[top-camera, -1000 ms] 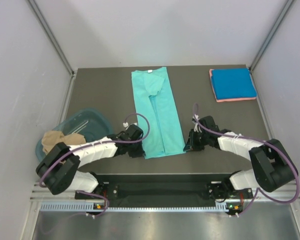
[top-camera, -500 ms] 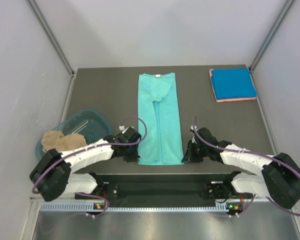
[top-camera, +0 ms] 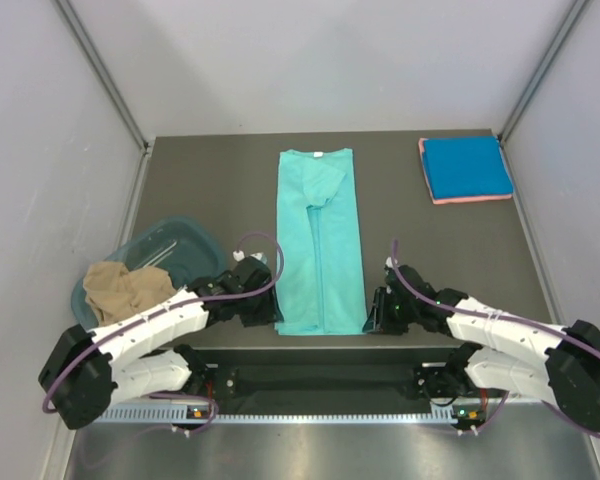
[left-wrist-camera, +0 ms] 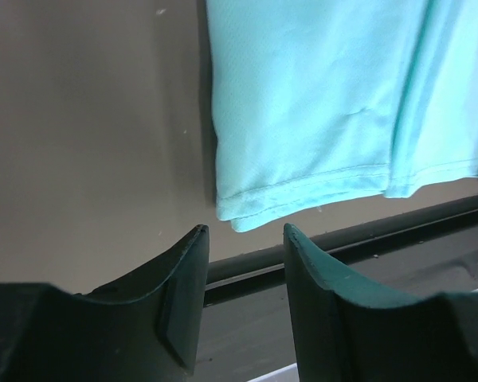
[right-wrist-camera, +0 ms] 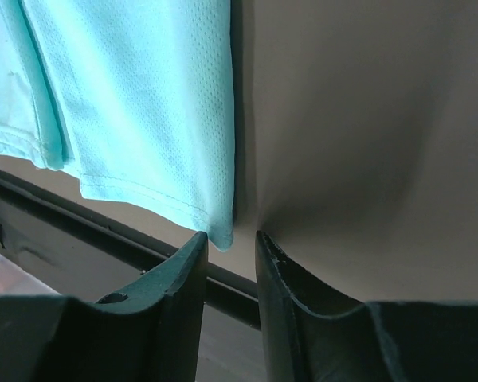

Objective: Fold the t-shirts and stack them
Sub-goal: Fold the tshirt

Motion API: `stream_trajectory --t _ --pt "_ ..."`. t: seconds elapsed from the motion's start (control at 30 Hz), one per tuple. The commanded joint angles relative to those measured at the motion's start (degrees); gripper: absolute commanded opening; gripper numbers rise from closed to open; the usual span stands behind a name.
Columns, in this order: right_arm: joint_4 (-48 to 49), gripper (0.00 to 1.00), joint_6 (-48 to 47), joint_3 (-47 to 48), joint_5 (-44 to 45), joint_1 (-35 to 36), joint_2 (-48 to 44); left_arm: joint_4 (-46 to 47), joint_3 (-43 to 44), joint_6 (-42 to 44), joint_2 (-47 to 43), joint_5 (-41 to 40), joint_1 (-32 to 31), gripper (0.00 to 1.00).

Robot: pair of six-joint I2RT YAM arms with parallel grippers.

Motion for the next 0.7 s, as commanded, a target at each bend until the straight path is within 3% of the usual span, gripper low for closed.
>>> stream_trajectory --t 0.0,0.43,0.6,0.67 --pt "-1.4 0.31 1.3 2.5 2.2 1.1 -0.5 1.7 -1.4 0.8 1.6 1.5 -0.3 0.47" --pt "-0.5 0.24 1.8 2.4 2.2 2.3 0.5 7.7 -4.4 0.3 5.1 4.8 -0.3 0.44" --pt "-0.2 0.17 2.2 2.2 2.2 2.6 0.1 8.1 -5.3 0.0 4.9 5.0 -0.2 0.41" --pt "-0.1 0.12 2.3 2.1 2.2 2.9 0.0 8.3 -5.5 -0.2 4.7 5.0 -0.3 0.36"
